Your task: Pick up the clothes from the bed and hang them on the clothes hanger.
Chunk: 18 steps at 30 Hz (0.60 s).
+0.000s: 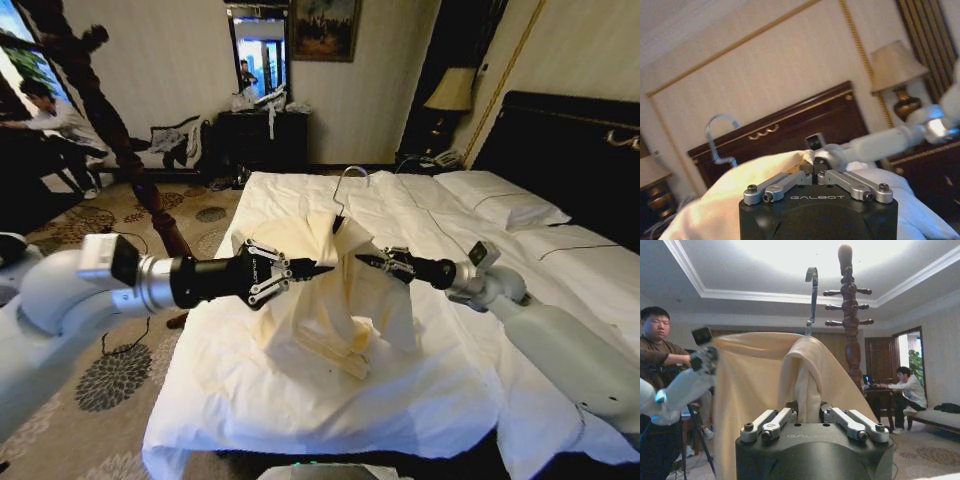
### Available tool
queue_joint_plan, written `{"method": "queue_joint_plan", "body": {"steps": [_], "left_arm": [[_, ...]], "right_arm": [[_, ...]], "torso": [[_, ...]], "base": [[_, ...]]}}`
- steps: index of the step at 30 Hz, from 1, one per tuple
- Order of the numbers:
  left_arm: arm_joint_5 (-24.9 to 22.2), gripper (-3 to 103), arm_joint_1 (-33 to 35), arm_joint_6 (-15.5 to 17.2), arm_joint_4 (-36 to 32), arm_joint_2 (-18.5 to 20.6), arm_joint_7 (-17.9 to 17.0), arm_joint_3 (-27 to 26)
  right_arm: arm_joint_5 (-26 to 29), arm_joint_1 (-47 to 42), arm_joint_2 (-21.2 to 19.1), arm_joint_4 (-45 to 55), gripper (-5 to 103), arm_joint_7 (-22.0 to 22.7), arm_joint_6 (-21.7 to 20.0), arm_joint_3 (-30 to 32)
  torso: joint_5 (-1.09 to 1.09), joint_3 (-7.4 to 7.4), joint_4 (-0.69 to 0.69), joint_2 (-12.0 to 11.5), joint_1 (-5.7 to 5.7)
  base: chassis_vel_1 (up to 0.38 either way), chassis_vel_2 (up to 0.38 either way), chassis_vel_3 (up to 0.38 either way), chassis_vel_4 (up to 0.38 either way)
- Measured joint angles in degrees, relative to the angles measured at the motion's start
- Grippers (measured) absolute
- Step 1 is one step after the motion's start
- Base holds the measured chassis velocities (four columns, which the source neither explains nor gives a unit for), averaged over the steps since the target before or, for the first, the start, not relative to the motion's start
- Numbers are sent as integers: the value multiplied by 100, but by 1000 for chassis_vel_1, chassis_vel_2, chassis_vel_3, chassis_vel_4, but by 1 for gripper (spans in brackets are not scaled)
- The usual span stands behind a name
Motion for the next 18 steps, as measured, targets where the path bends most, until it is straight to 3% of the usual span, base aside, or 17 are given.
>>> {"method": "queue_joint_plan", "body": {"steps": [4, 9, 10, 12, 14, 15, 17, 18], "left_arm": [[-179, 14, 155, 48, -170, -95, -433, 147], [-415, 24, 442, 71, -384, 10, -516, 103], [-515, 35, 639, 101, -517, 73, -538, 57], [-541, 35, 788, 168, -595, 108, -582, 28], [-430, 46, 995, 307, -689, 142, -659, -13], [-95, 52, 1195, 498, -738, 170, -747, -53], [35, 52, 1272, 532, -745, 179, -763, -75], [105, 57, 1325, 550, -758, 181, -770, -105]], "right_arm": [[97, -81, 2, 20, 16, 48, 86, 25], [279, -112, 8, 9, 16, 56, 130, 103], [381, -106, 8, 3, 16, 74, 149, 141], [441, -98, 6, 3, 16, 98, 161, 163], [572, -80, 2, 12, 16, 142, 179, 199], [696, -69, -8, 31, 16, 165, 194, 238], [745, -67, -14, 39, 16, 166, 204, 254], [790, -63, -23, 44, 16, 166, 218, 270]], "torso": [[1, 0, 0, 0, 0], [1, 0, 0, 0, 0], [1, 0, 1, 0, 0], [1, 0, 1, 0, 0], [1, 0, 1, 0, 0], [1, 0, 1, 0, 0], [1, 0, 1, 0, 0], [0, 0, 1, 0, 0]], "base": [[0, 0, 0, 0], [0, 0, 0, 0], [0, 0, 0, 0], [0, 0, 0, 0], [0, 0, 0, 0], [0, 0, 0, 0], [0, 0, 0, 0], [0, 0, 0, 0]]}}
